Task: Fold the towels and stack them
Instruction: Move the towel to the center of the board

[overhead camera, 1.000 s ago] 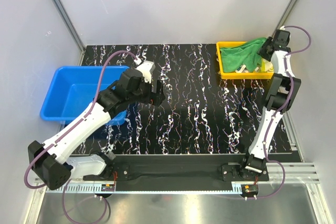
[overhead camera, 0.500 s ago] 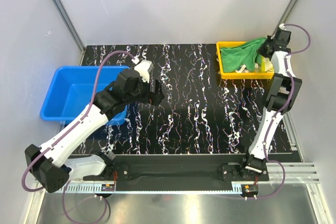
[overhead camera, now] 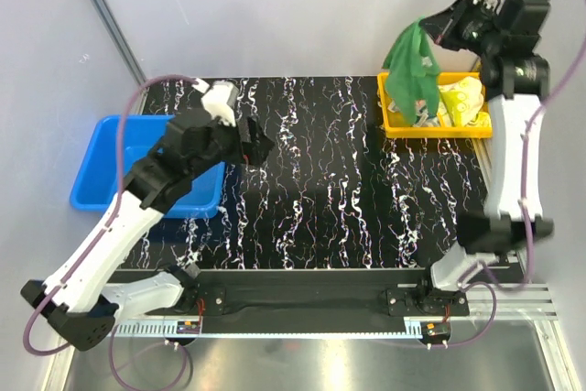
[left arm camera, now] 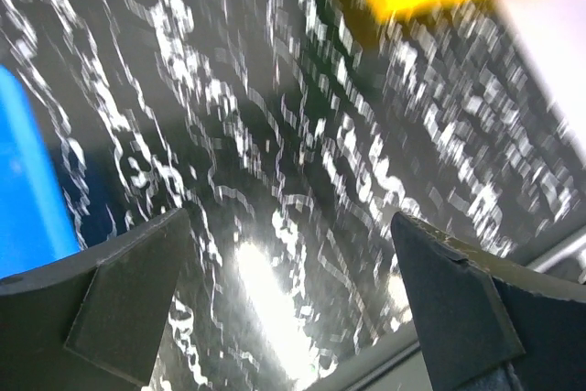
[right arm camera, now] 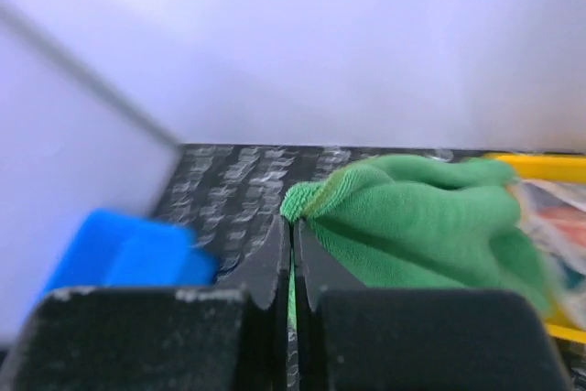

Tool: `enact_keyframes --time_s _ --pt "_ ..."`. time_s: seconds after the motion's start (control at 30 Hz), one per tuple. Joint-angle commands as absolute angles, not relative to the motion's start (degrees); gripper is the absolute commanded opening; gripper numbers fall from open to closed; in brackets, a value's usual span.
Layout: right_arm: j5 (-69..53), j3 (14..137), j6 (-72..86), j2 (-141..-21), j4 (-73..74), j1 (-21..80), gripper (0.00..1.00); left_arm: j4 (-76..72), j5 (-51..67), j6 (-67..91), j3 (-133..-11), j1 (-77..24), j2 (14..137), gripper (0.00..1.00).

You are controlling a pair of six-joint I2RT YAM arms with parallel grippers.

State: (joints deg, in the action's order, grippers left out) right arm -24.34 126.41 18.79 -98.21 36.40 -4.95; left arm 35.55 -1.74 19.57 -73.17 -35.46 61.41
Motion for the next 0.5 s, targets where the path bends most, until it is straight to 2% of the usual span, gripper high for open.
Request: enact_keyframes --time_s 0.0,0.13,0.17,0.23,0.27,0.37,0.47 --pt "-36.72 117.63 23.71 -88.62 39.65 -3.09 0.0 36.21 -5.1 20.13 -78.66 -34.89 57.57 0.99" --pt "-42.53 93.92 29.42 -72.74 33.5 -0.71 0.0 37.88 -5.01 21.79 -77.53 -34.72 56.25 0.99" --pt "-44.37 81.95 29.97 -69.99 29.92 -0.36 0.0 37.71 -4.75 22.67 -75.52 -34.63 55.81 0.99" --pt "-42.29 69.67 32.25 -62.28 27.87 2.0 0.0 36.83 -3.18 23.2 -72.79 -34.63 54.76 0.99" --pt "-41.14 57.43 33.39 -59.96 24.99 2.54 0.0 36.13 -2.64 23.29 -70.25 -34.63 54.67 0.99" --pt "-38.78 37.88 39.19 -52.4 21.19 3.08 0.01 36.82 -2.28 23.99 -66.64 -34.63 55.1 0.99" --pt "-34.04 28.6 42.45 -45.63 23.36 3.16 0.07 37.44 -2.81 24.34 -64.61 -34.63 56.86 0.99"
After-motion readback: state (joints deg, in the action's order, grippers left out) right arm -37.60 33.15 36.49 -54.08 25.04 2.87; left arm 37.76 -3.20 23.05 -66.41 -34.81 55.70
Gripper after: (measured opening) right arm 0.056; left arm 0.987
